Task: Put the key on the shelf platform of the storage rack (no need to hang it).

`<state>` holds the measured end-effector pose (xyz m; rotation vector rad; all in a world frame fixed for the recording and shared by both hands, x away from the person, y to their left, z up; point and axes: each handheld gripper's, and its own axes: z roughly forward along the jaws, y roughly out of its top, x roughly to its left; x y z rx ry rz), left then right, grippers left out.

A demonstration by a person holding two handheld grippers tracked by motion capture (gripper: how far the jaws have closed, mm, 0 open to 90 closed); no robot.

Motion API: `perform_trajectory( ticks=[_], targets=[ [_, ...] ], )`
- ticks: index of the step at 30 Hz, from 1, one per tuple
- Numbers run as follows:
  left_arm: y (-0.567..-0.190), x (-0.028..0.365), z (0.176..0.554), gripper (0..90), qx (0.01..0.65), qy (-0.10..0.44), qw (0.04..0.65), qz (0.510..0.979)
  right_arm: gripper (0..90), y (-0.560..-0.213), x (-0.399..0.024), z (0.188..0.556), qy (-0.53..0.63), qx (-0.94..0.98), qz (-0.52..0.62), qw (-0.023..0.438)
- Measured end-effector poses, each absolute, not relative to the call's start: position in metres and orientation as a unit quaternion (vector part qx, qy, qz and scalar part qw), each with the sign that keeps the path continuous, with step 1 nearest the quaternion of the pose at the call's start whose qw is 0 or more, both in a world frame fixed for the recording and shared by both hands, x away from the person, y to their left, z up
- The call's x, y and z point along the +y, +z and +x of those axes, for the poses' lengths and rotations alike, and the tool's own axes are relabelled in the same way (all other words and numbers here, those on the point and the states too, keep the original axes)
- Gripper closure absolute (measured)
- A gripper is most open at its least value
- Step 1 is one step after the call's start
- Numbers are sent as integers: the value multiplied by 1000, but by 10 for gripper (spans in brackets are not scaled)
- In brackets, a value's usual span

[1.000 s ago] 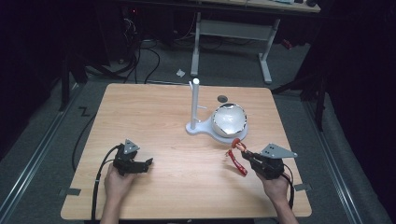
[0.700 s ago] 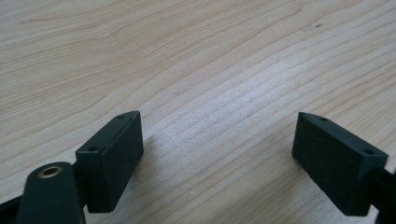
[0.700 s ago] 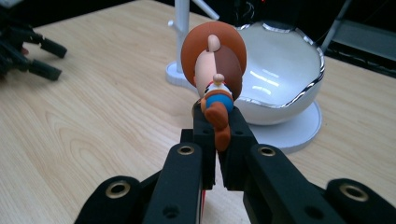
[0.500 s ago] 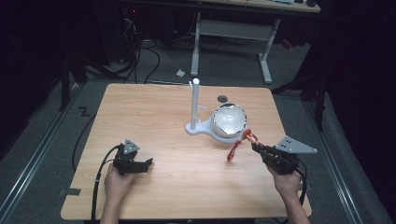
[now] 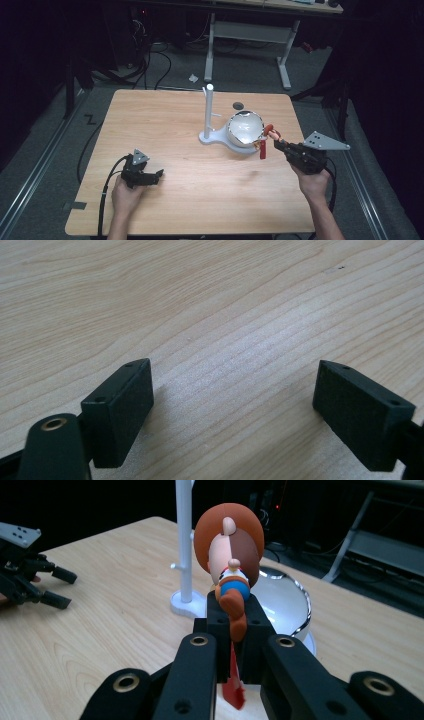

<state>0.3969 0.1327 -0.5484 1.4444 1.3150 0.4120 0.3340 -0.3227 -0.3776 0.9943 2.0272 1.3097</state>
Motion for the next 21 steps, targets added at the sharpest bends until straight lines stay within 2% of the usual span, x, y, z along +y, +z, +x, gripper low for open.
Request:
perform_trajectory(
  ticks=[13,21],
  targets=[
    [-548,133,397,167,554,174,542,608,868,-352,-314,362,483,751,358,272],
    [-548,133,397,167,554,174,542,608,868,-347,-311,383,484,744,371,272]
  ],
)
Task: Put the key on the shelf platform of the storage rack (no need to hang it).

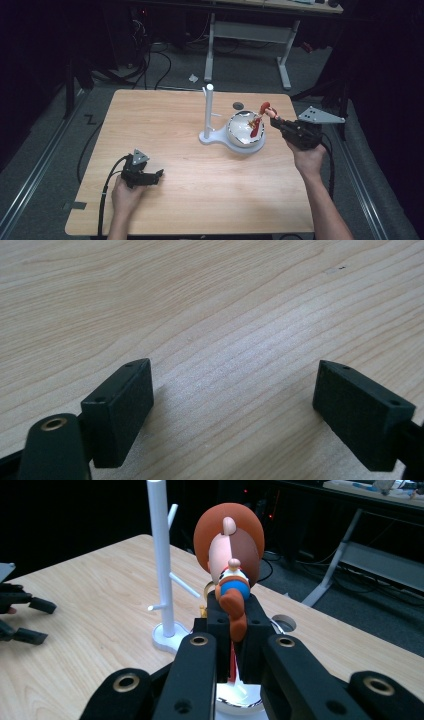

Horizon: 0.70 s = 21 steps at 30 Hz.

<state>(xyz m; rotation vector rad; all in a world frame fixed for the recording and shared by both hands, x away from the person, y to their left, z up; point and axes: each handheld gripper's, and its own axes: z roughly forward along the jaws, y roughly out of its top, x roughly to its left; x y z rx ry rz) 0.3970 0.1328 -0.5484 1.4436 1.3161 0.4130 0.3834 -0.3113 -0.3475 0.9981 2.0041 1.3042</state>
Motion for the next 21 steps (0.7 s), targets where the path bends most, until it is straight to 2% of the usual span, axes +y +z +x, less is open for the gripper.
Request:
perform_trajectory(
  ticks=[21],
  targets=[
    [-548,133,397,167,554,174,542,608,868,-371,-305,412,469,750,393,251]
  ],
)
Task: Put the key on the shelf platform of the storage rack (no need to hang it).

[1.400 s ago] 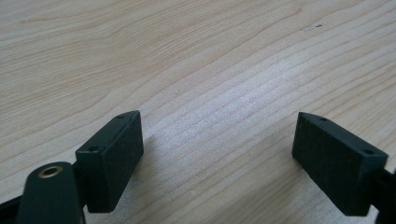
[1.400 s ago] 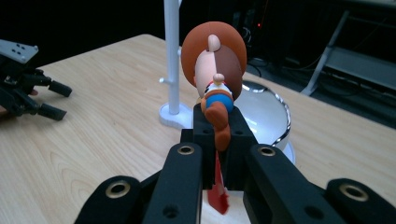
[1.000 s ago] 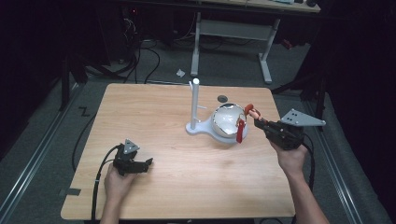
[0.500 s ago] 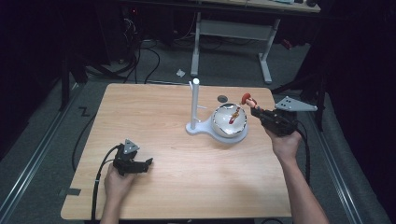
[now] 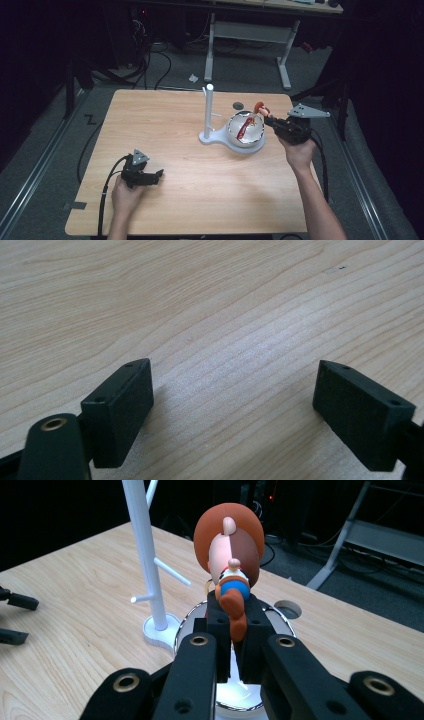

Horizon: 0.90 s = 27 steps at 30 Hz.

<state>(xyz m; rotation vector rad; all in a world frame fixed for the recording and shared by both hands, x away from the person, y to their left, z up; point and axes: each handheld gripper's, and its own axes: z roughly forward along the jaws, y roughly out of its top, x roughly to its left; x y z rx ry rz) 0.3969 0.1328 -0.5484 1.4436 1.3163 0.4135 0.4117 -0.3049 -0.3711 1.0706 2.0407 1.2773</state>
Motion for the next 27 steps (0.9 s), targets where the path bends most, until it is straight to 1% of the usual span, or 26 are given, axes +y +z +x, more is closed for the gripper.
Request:
perform_trajectory(
  ticks=[11,27],
  targets=[
    [-548,133,397,167,554,174,542,607,868,-382,-304,418,461,753,404,240],
    [-548,133,397,167,554,174,542,608,868,-402,-291,431,440,773,404,216]
  ],
)
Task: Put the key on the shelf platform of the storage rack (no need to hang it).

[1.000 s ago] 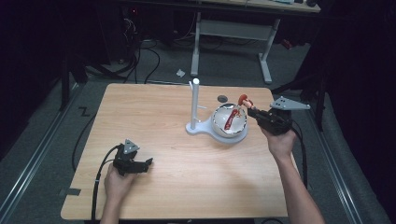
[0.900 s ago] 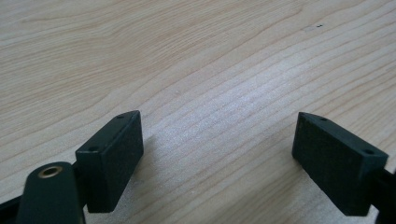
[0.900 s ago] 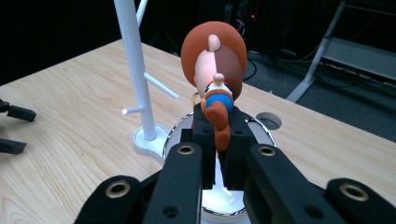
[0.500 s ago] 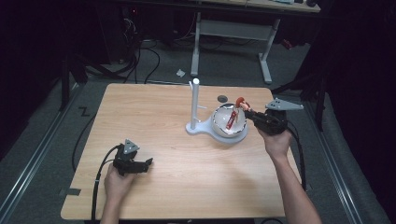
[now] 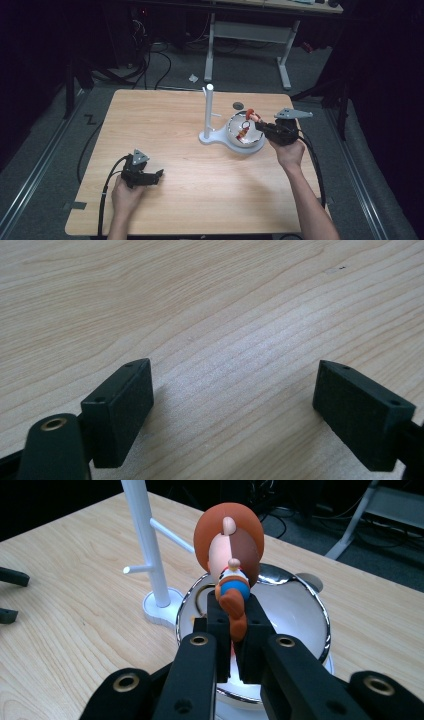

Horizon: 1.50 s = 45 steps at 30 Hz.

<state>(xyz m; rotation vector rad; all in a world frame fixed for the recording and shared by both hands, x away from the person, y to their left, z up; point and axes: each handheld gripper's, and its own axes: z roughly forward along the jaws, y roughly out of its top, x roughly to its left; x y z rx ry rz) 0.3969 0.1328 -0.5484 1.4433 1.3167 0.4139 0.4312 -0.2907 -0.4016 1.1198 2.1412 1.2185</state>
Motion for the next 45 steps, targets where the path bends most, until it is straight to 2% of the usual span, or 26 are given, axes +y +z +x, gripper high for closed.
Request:
perform_trajectory(
  ticks=[25,45],
  targets=[
    [-548,133,397,167,554,174,542,608,867,-438,-291,453,415,773,444,183],
    [-548,133,397,167,554,174,541,608,862,-459,-290,467,382,784,455,177]
  ],
)
